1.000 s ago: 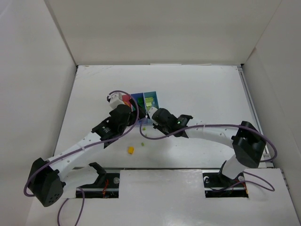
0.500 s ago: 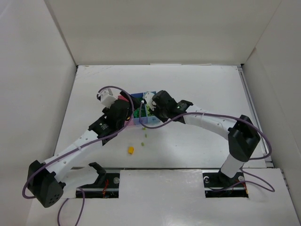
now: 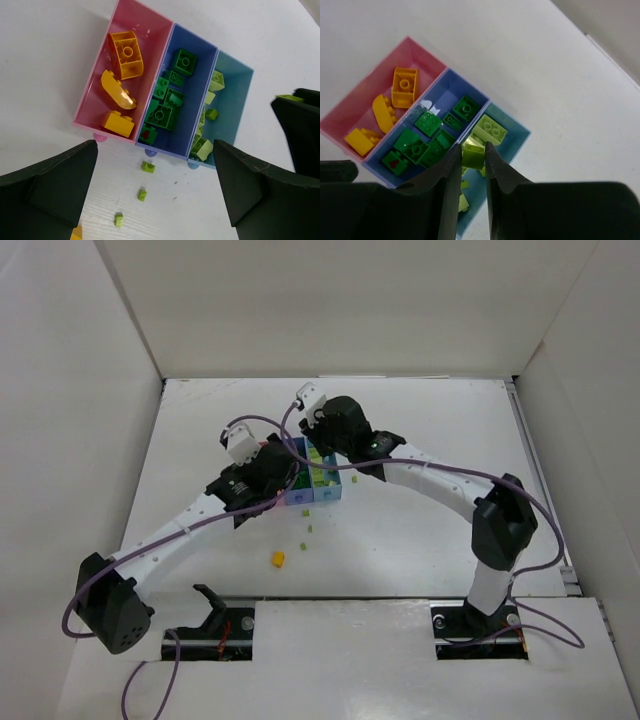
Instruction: Sort the legos into containers by color
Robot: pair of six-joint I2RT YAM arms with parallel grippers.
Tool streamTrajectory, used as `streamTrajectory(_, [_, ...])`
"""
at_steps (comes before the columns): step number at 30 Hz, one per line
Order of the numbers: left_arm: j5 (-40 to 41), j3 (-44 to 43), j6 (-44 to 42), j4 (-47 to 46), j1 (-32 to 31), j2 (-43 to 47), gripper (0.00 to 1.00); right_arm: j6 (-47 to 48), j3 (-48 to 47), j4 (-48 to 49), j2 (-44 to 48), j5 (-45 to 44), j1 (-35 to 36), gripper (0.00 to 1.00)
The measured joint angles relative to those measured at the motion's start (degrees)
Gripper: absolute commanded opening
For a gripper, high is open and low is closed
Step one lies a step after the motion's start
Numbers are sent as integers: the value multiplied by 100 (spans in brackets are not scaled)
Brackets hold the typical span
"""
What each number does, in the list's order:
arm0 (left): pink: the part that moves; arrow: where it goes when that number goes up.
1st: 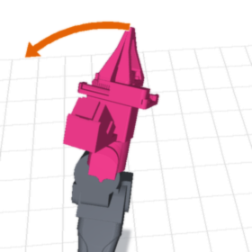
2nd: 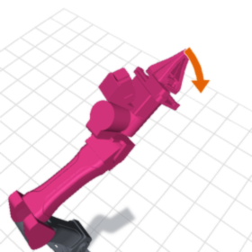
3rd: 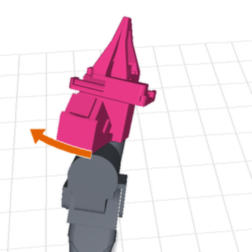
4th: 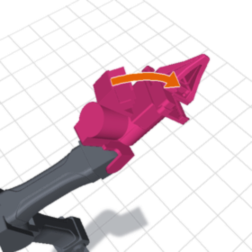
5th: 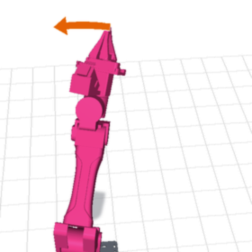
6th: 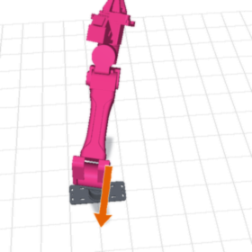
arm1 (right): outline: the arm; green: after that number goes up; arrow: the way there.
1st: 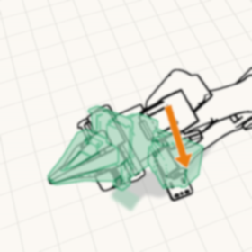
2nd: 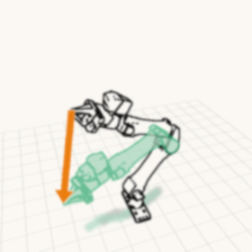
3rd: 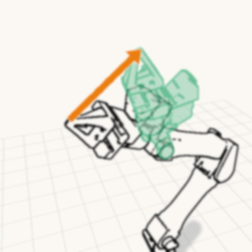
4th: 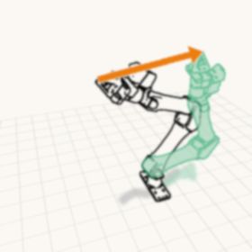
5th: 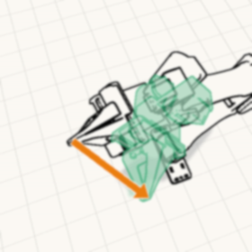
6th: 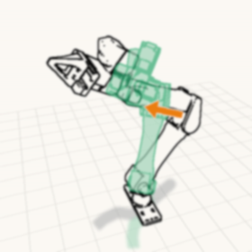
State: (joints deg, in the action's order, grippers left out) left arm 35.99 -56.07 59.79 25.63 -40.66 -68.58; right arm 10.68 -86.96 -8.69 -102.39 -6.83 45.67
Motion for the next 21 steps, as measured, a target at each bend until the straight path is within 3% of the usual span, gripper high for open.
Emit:
streamTrajectory(5, [-291,144,-205,-76,2,2,99,-111,0,-33,-468,76,-98,36])
streamTrajectory(9, [-787,651,-428,-363,0,111,99,-236,2,-44,-577,92,-232,54])
streamTrajectory(11, [-1054,890,-549,-511,-11,133,98,-284,9,-28,-577,118,-286,58])
streamTrajectory(15, [-1349,1097,-745,-699,-315,105,98,-330,76,-26,-564,151,-326,61])
streamTrajectory(21, [-1709,1106,-1075,-977,-828,-452,85,-435,592,-37,-59,175,-326,62])
